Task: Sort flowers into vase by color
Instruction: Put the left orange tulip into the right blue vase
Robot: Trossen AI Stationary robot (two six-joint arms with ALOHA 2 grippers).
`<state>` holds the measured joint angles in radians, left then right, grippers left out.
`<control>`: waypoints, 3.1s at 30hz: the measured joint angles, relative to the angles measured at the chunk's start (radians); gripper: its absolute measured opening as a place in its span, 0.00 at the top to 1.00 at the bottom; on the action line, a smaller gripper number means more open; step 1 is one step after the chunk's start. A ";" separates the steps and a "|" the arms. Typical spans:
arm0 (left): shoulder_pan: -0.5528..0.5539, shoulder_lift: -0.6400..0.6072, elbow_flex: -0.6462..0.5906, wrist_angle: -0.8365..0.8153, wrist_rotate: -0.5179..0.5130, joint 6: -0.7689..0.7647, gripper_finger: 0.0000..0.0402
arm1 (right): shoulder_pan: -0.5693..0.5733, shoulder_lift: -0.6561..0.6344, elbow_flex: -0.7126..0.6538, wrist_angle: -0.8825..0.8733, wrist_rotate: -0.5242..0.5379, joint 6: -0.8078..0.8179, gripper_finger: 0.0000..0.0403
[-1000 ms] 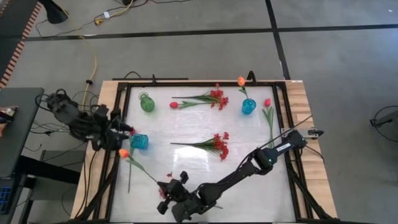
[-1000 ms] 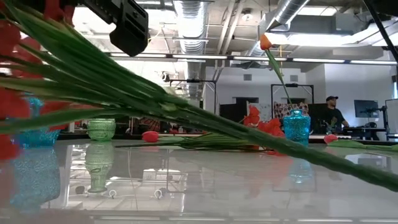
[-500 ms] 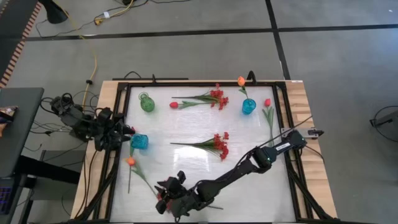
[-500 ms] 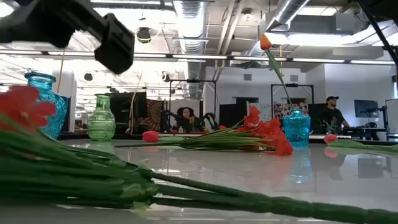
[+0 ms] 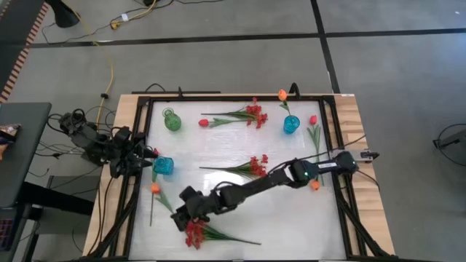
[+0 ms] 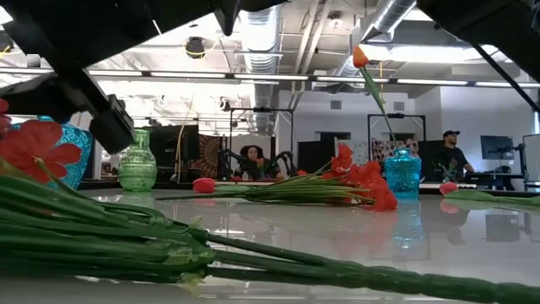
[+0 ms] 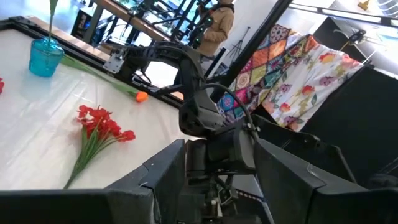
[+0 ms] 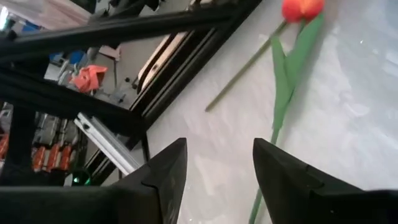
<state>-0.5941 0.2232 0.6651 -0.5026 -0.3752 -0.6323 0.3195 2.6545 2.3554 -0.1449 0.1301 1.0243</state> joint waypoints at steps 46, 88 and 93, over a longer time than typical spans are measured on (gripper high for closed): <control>0.000 0.001 0.000 -0.003 -0.056 0.115 0.56 | -0.053 -0.246 0.003 -0.368 -0.092 -0.135 0.58; -0.234 0.926 0.018 -0.036 0.253 0.530 0.56 | 0.108 -0.207 0.000 -0.665 0.101 0.002 0.66; -0.235 1.080 0.018 -0.006 0.259 0.560 0.56 | 0.125 -0.217 0.000 -0.660 0.104 0.033 0.66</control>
<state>-0.8289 1.3030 0.6834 -0.5081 -0.1165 -0.0727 0.4444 2.4378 2.3558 -0.8049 0.2338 1.0577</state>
